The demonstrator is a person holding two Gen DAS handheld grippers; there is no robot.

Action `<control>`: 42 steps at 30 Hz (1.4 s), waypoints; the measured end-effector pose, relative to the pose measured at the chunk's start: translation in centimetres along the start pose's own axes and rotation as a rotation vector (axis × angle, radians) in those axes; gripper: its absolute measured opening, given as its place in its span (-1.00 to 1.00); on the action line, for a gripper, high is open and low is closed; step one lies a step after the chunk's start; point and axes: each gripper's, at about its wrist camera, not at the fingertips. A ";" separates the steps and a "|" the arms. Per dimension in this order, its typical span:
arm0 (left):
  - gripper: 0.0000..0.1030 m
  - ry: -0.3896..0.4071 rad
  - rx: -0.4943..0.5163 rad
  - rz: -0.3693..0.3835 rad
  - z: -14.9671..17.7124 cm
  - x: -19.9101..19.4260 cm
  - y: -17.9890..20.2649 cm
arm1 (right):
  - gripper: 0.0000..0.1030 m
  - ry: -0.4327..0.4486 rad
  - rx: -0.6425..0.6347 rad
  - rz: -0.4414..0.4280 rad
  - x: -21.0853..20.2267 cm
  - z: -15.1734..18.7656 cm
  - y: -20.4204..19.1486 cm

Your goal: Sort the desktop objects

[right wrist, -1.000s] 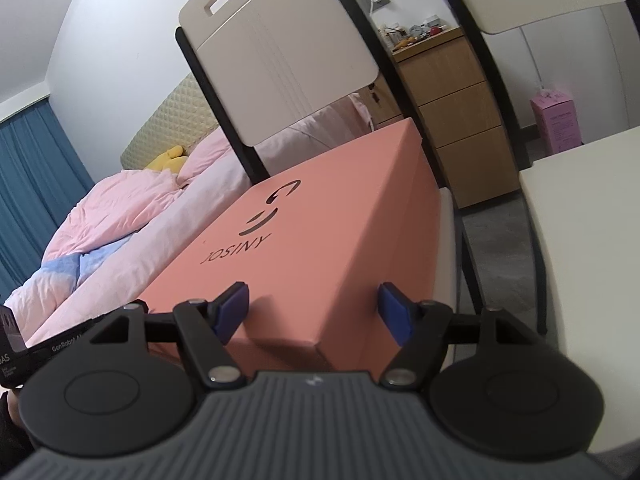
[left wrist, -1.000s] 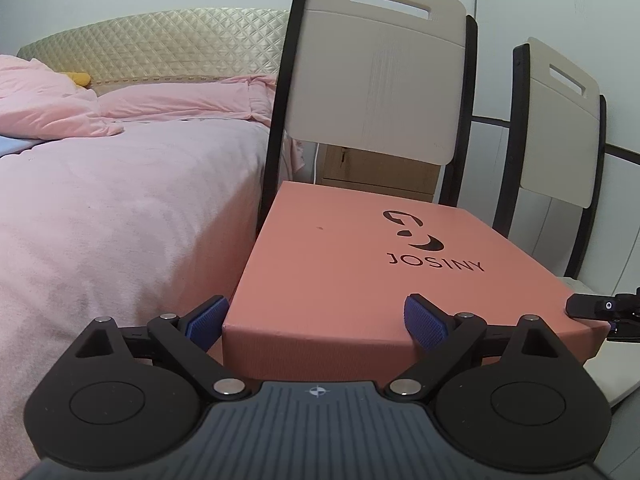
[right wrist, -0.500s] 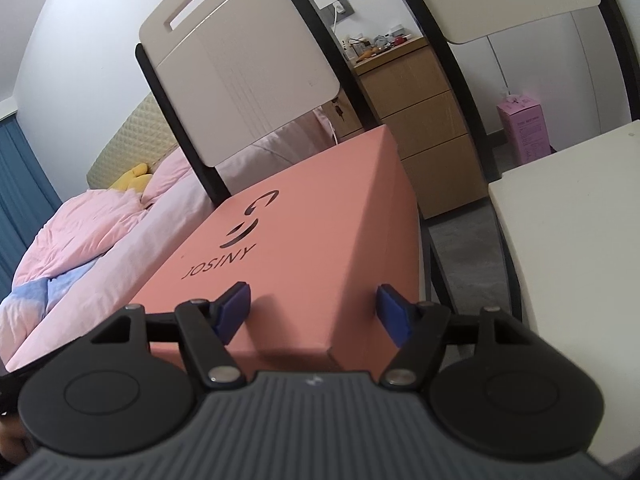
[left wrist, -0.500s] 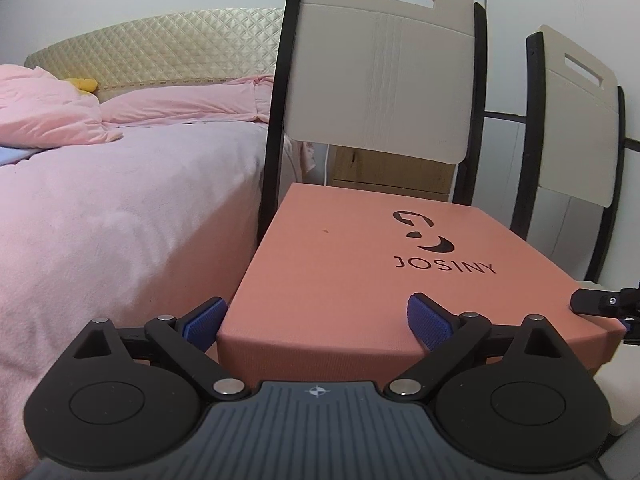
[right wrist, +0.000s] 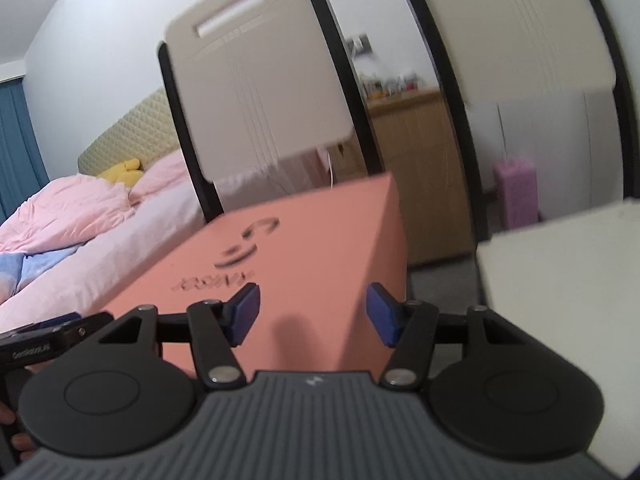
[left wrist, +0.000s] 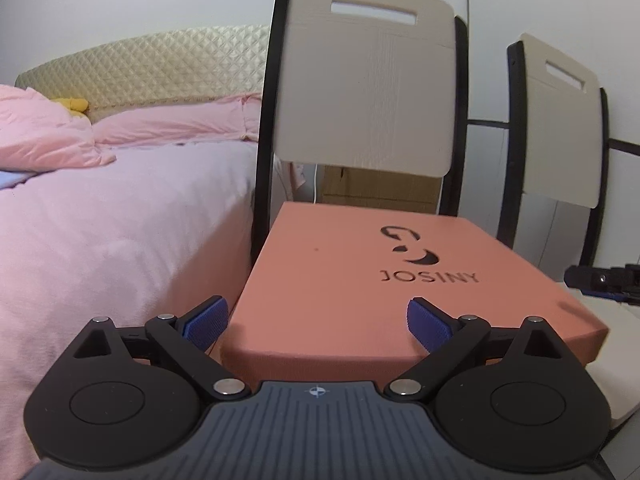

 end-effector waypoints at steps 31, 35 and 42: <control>1.00 0.190 0.079 -0.037 1.3 -9.2 1.6 | 0.89 0.196 -0.125 0.066 -11.6 4.5 -7.1; 1.00 0.212 0.104 -0.059 1.7 -9.0 1.8 | 1.00 0.202 -0.125 0.088 -11.8 5.0 -7.1; 1.00 0.216 0.088 -0.078 2.1 -8.5 1.4 | 1.00 0.169 -0.135 0.109 -11.1 5.3 -7.0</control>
Point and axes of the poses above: each gripper's, at about its wrist camera, not at the fingertips, and x roughly the way its jaws point, y to its right, z to its underside, and after that the axes turned 2 degrees about y, right-handed
